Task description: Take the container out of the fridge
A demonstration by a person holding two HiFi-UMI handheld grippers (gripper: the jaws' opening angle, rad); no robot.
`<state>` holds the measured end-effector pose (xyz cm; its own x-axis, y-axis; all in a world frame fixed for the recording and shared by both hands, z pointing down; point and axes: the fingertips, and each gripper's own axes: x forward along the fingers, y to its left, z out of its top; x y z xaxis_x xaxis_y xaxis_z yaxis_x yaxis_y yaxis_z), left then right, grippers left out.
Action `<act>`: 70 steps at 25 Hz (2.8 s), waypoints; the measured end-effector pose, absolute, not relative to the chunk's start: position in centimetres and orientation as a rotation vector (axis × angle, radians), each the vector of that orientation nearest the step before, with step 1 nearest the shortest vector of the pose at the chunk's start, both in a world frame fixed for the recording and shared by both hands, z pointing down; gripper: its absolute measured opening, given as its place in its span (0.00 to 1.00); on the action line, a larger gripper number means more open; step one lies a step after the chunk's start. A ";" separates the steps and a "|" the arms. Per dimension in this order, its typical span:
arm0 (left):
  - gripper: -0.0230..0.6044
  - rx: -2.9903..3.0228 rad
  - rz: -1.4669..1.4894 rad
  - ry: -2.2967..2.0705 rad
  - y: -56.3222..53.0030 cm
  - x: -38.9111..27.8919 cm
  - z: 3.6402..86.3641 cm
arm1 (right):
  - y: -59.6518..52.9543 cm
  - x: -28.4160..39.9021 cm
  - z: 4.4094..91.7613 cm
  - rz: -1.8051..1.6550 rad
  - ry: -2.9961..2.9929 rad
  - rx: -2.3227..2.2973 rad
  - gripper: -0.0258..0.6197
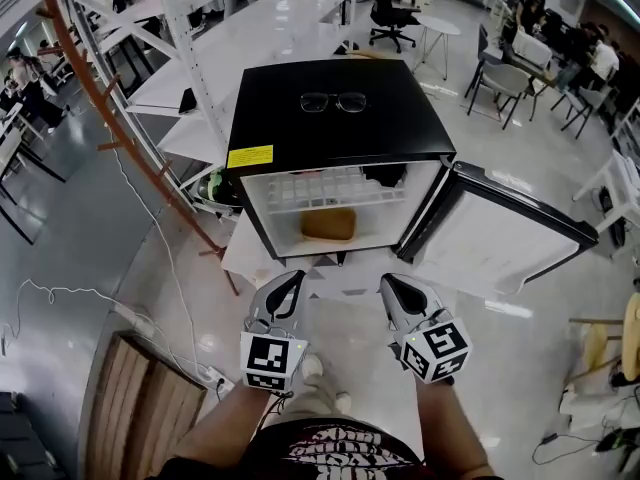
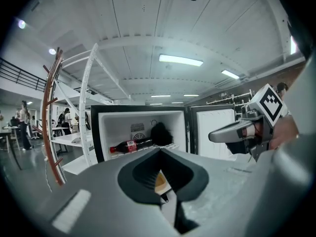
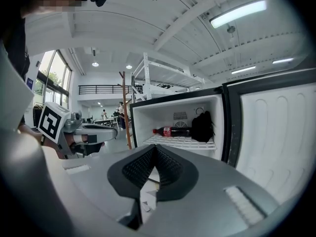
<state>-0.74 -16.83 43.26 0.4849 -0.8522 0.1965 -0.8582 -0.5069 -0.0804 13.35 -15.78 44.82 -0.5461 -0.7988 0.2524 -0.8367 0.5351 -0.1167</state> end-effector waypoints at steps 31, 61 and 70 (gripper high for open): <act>0.04 2.735 0.309 -1.410 -25.9 -4.1 44.3 | -23.9 10.0 45.9 0.327 -2.466 1.479 0.08; 0.04 2.667 0.301 -1.453 -28.8 -4.4 46.1 | -30.4 10.0 56.1 0.591 -2.328 1.402 0.13; 0.04 2.688 0.334 -1.441 -29.0 -4.0 46.5 | -31.7 10.8 60.8 0.692 -2.249 1.401 0.18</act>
